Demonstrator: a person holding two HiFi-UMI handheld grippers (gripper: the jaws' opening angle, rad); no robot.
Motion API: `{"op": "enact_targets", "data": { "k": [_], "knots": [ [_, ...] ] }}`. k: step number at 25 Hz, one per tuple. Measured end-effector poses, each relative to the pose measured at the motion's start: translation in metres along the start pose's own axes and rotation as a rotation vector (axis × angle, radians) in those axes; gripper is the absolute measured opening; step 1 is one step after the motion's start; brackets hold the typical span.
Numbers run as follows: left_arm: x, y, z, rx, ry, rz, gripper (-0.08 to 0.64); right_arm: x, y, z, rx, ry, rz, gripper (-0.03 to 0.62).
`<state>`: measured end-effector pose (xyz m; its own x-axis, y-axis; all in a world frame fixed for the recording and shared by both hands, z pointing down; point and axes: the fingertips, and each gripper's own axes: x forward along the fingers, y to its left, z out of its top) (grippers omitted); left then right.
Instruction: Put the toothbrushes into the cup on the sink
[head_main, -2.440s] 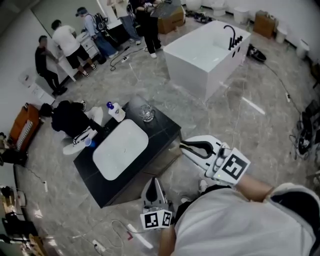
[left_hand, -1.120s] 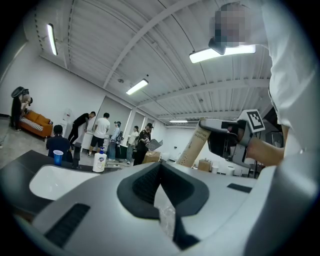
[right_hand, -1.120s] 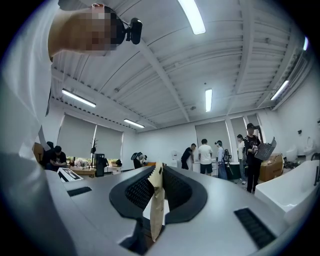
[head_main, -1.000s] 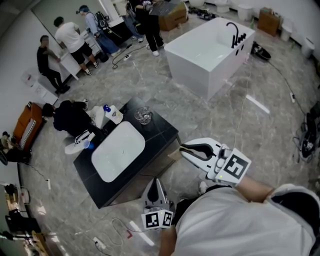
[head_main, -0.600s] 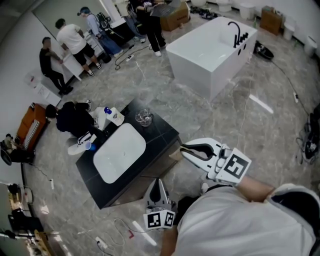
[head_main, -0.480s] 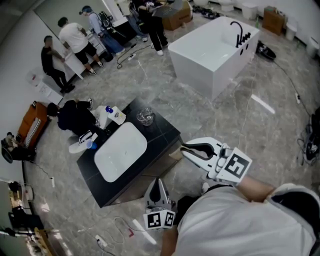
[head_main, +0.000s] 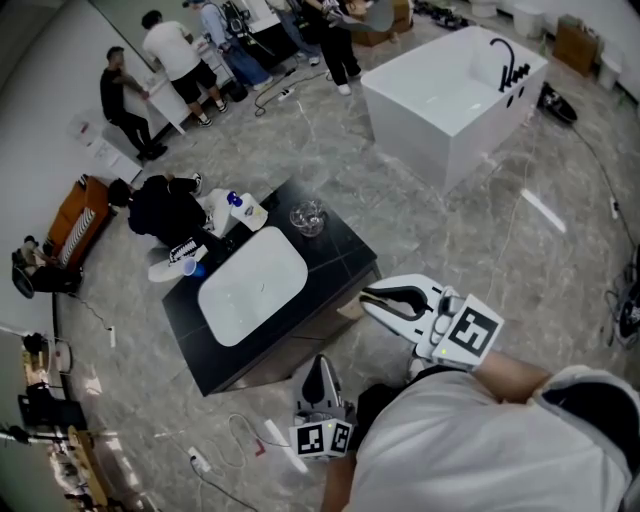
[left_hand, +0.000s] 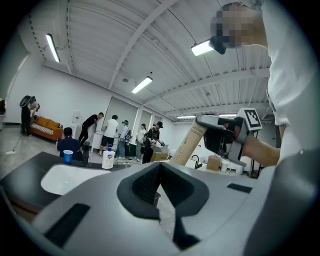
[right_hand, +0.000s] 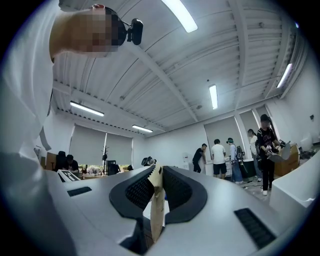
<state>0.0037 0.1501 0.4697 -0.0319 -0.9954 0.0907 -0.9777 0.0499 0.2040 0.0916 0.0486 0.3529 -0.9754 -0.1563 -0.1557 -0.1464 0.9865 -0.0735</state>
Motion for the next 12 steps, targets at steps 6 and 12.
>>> {"op": "enact_targets", "data": {
  "k": [6, 12],
  "knots": [
    [0.001, 0.006, -0.004, -0.005, 0.004, 0.025, 0.003, 0.007, -0.002, -0.002, 0.0, -0.008, 0.024, 0.06],
    [0.01, 0.0, 0.003, 0.007, -0.009, 0.004, 0.003, 0.004, -0.007, 0.001, -0.01, -0.007, 0.015, 0.06]
  ]
}}
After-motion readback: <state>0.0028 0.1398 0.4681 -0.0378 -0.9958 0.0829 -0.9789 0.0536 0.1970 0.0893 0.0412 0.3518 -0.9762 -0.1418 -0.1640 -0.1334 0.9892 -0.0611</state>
